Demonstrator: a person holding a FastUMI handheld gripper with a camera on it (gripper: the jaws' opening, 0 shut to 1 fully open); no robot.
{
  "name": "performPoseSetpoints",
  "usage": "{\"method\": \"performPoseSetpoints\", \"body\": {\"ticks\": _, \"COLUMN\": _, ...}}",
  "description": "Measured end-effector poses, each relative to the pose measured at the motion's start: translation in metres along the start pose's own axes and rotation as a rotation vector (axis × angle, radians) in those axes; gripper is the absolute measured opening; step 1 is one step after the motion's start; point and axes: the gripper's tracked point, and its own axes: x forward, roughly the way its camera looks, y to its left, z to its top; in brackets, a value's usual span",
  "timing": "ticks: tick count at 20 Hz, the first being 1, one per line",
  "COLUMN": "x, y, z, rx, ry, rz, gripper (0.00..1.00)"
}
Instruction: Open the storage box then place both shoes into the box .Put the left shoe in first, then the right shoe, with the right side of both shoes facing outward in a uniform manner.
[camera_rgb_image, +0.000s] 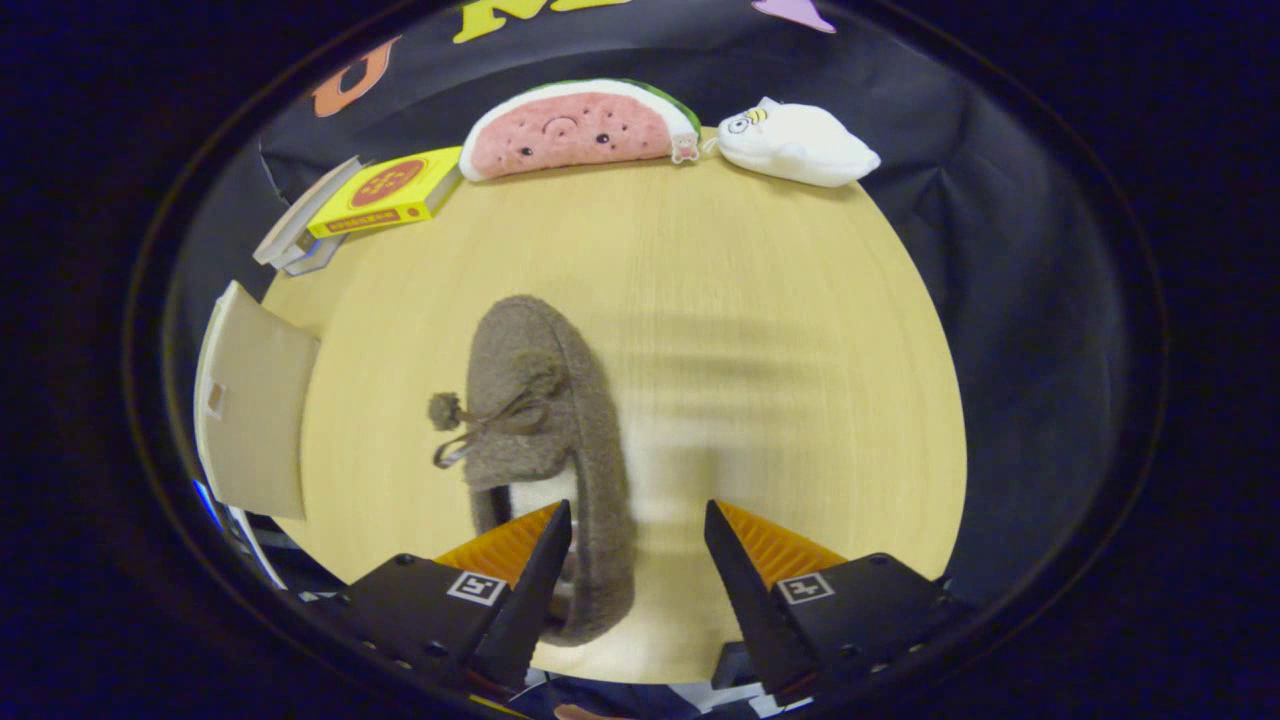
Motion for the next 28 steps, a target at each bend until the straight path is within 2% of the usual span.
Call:
{"method": "performPoseSetpoints", "body": {"ticks": 1, "x": 0.003, "y": 0.003, "z": 0.000, "rx": 0.000, "ry": 0.009, "rz": 0.015, "gripper": 0.78}}
{"method": "performPoseSetpoints", "body": {"ticks": 3, "x": 0.007, "y": 0.027, "z": -0.001, "rx": 0.015, "ry": 0.030, "rz": 0.122, "gripper": 0.50}}
{"method": "performPoseSetpoints", "body": {"ticks": 5, "x": 0.000, "y": 0.030, "z": 0.002, "rx": -0.005, "ry": 0.018, "rz": 0.106, "gripper": 0.21}}
{"method": "performPoseSetpoints", "body": {"ticks": 6, "x": 0.008, "y": 0.032, "z": 0.000, "rx": -0.015, "ry": 0.022, "rz": 0.097, "gripper": 0.21}}
{"method": "performPoseSetpoints", "body": {"ticks": 8, "x": 0.007, "y": 0.031, "z": -0.003, "rx": 0.019, "ry": 0.034, "rz": 0.078, "gripper": 0.04}}
{"method": "performPoseSetpoints", "body": {"ticks": 10, "x": 0.005, "y": 0.032, "z": -0.004, "rx": 0.053, "ry": 0.036, "rz": 0.094, "gripper": 0.04}}
{"method": "performPoseSetpoints", "body": {"ticks": 12, "x": 0.002, "y": 0.039, "z": -0.006, "rx": 0.109, "ry": 0.053, "rz": 0.151, "gripper": 0.04}}
{"method": "performPoseSetpoints", "body": {"ticks": 15, "x": -0.008, "y": 0.045, "z": -0.009, "rx": 0.140, "ry": 0.054, "rz": 0.196, "gripper": 0.03}}
{"method": "performPoseSetpoints", "body": {"ticks": 18, "x": -0.031, "y": 0.065, "z": -0.009, "rx": 0.156, "ry": 0.041, "rz": 0.280, "gripper": 0.03}}
{"method": "performPoseSetpoints", "body": {"ticks": 28, "x": -0.166, "y": 0.167, "z": 0.028, "rx": 0.147, "ry": -0.121, "rz": 0.469, "gripper": 0.03}}
